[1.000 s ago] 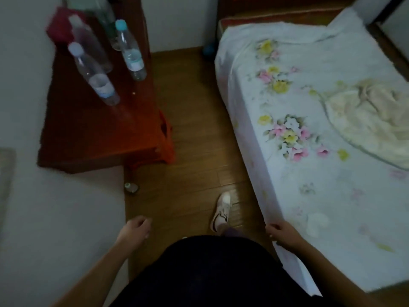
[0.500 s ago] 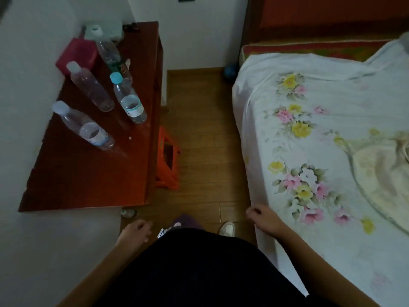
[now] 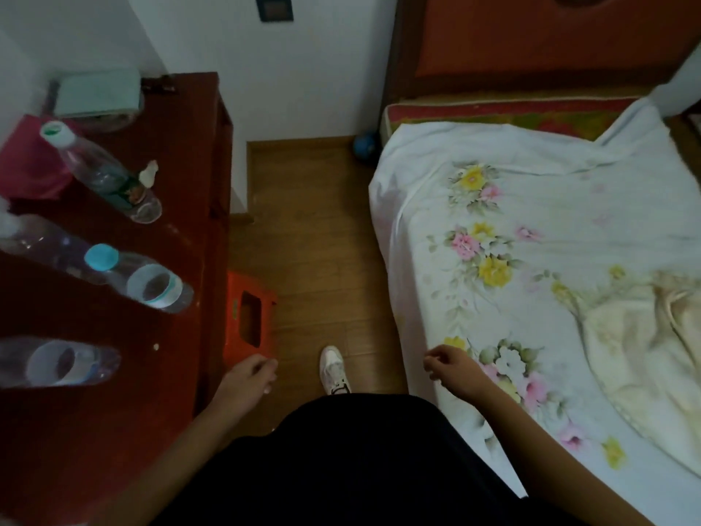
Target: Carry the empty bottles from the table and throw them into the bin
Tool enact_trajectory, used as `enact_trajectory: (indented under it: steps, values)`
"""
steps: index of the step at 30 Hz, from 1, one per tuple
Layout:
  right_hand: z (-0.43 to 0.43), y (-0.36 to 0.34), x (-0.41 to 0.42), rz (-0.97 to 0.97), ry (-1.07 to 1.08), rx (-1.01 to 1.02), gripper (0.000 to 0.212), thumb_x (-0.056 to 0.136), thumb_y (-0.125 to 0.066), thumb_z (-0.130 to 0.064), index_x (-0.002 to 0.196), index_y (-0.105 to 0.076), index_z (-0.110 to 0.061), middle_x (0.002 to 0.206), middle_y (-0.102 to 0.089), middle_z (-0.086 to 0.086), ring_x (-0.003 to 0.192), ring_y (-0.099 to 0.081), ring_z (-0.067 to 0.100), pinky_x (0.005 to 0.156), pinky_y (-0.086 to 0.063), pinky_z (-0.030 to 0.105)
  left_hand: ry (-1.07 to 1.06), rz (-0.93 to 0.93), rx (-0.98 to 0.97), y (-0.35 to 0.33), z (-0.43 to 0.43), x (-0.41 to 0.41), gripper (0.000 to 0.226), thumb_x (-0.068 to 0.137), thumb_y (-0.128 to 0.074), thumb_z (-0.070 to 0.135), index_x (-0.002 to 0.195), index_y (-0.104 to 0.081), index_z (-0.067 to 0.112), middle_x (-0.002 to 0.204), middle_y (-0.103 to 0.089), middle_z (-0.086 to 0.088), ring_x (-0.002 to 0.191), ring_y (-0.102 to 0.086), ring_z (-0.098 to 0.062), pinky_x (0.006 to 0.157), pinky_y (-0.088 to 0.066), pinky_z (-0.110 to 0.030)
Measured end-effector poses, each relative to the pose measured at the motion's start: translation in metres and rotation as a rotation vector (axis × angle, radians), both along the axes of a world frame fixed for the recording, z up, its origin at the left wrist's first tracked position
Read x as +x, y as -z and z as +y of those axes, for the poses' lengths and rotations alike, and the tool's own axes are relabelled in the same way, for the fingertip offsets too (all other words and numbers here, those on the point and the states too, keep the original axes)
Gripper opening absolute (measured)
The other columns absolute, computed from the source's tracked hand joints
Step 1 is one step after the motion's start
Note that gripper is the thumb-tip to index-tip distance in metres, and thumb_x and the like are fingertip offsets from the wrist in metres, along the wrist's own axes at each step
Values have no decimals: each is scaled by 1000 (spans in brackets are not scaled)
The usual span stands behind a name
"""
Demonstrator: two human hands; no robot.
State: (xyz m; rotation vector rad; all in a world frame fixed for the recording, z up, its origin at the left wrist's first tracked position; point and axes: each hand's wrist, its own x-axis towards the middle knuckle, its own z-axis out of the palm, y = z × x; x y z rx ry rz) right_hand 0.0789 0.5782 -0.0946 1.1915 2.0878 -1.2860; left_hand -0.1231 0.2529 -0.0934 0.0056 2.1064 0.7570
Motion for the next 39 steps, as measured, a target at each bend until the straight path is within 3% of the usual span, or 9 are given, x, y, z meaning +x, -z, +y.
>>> enact_trajectory:
  steps: [9, 13, 17, 22, 25, 31, 34, 36, 39]
  values:
    - [82, -3, -70, -91, -18, 1, 20, 94, -62, -27, 103, -68, -11, 95, -74, 8, 79, -72, 19, 71, -50, 31, -10, 85, 66, -34, 69, -108, 21, 100, -50, 42, 95, -66, 29, 98, -72, 5, 83, -73, -14, 78, -50, -35]
    - [106, -2, -147, -66, -185, 7, 20, 93, -61, -28, 101, -69, -11, 90, -74, 7, 80, -72, 22, 72, -53, 36, -132, 93, 59, -40, 69, -122, 20, 101, -52, 40, 98, -67, 28, 98, -73, 6, 84, -73, -13, 74, -49, -29]
    - [107, -8, -240, -7, -435, -6, 26, 87, -58, -43, 95, -68, -20, 93, -71, 4, 88, -69, 23, 83, -56, 43, -340, 100, -19, -41, 49, -110, 17, 99, -56, 35, 90, -68, 29, 87, -74, 2, 81, -71, -15, 78, -53, -34]
    - [58, -34, -350, 4, -809, -85, 11, 97, -56, -40, 107, -57, -34, 102, -60, -14, 94, -57, 4, 77, -47, 24, -690, 165, -99, -55, 30, -72, 15, 96, -59, 37, 85, -68, 32, 89, -73, 3, 86, -69, -16, 81, -55, -39]
    - [15, -47, -393, 53, -1011, -106, 19, 98, -54, -41, 114, -58, -31, 103, -59, -14, 91, -56, 1, 71, -45, 22, -904, 184, -112, -58, 18, -43, 28, 88, -54, 51, 87, -69, 28, 86, -75, 0, 81, -72, -20, 79, -59, -47]
    - [-72, -70, -431, 186, -1358, -135, 28, 95, -58, -44, 119, -59, -30, 104, -59, -16, 94, -60, 4, 72, -50, 25, -1251, 286, -138, -78, 13, 5, 20, 99, -55, 35, 91, -67, 21, 89, -76, -1, 79, -74, -18, 79, -60, -45]
    - [-112, -77, -434, 219, -1447, -155, 42, 90, -65, -44, 127, -57, -26, 112, -62, -10, 98, -61, 7, 78, -53, 27, -1351, 379, -167, -87, 5, 21, 20, 96, -59, 39, 92, -68, 21, 86, -74, 0, 81, -71, -21, 76, -59, -47]
    - [-134, -82, -432, 265, -1473, -163, 57, 85, -71, -46, 135, -51, -24, 126, -61, -6, 109, -60, 10, 90, -53, 32, -1404, 437, -179, -93, -5, 25, 24, 94, -64, 41, 103, -68, 19, 92, -72, 2, 86, -69, -18, 69, -56, -37]
    - [-162, -89, -427, 358, -1479, -147, 82, 77, -77, -50, 145, -40, -23, 143, -50, -3, 127, -52, 16, 97, -45, 31, -1496, 500, -135, -99, -26, 18, 48, 87, -72, 48, 122, -61, 17, 108, -69, 2, 96, -68, -15, 74, -58, -32]
